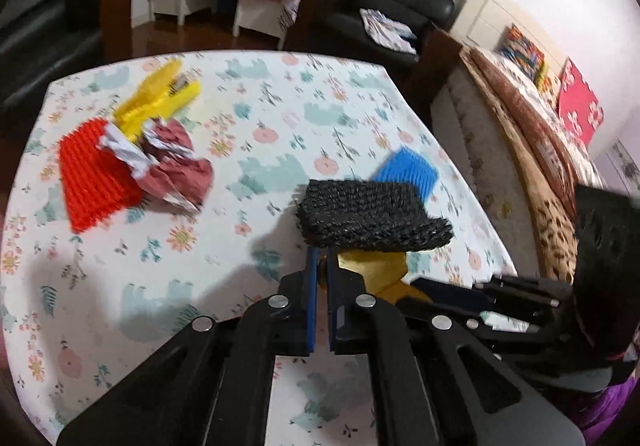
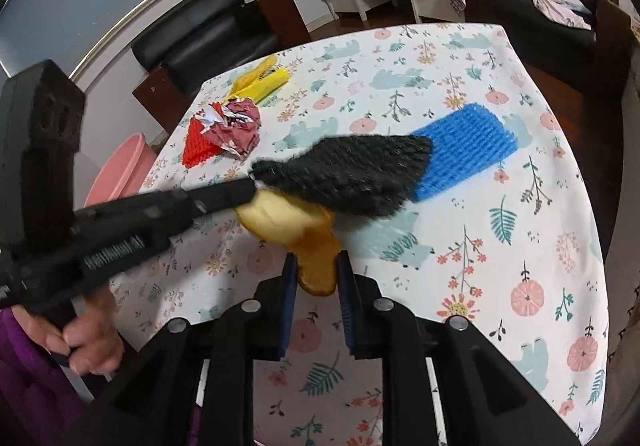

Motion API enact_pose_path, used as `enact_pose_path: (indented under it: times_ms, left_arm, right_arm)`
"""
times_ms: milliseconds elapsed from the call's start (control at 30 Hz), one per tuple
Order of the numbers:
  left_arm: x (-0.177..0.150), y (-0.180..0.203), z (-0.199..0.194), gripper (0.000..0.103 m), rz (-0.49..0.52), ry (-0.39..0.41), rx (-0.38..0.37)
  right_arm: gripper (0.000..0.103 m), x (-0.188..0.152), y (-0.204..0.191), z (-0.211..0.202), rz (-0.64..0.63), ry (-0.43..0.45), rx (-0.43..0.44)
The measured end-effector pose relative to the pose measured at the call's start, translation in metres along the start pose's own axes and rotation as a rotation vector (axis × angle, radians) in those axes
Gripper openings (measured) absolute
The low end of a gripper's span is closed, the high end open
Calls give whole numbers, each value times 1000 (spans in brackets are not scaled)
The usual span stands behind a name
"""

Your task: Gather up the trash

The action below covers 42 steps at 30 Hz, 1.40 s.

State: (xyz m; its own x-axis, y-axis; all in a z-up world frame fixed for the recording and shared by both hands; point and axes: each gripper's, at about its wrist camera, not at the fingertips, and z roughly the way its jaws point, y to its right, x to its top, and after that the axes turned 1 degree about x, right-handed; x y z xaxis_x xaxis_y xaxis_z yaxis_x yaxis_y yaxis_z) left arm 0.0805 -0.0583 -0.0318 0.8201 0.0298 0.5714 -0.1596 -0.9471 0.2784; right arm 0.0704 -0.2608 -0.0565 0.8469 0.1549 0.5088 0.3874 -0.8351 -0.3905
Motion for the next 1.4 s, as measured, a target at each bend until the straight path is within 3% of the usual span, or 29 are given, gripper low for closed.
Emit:
enact_pose_path:
  times_ms: [100,333,433,667,733,867,933,1400]
  left_arm:
    - [3,-4,-8,3,-3,21,31]
    - [-1,-22,-23,3,-7,22,92]
    - [-9,-29,-28,3,-9,14,114]
    - [-22,-46,-36,3,-44,8,140]
    - [-24,-49,-36,3,-56,3,148]
    - [-25,-52,-34,6,-65,-27,163]
    - [-26,-55,-32,17,-79,-51,164]
    - [-36,-59,-24,20,-87,-104,145]
  right_arm:
    - [27,-2,4,2,14,-14,2]
    - [30,-6,3,5,10,-19,5]
    - [42,-3,1,6,17,-9,10]
    - [43,7,4,14,57,7,-1]
    - [38,10,3,16,58,13,-14]
    - [14,12,8,20,97,15,-31]
    - [7,12,14,20,129,17,-21]
    - [6,8,40,-17,154,96,-150]
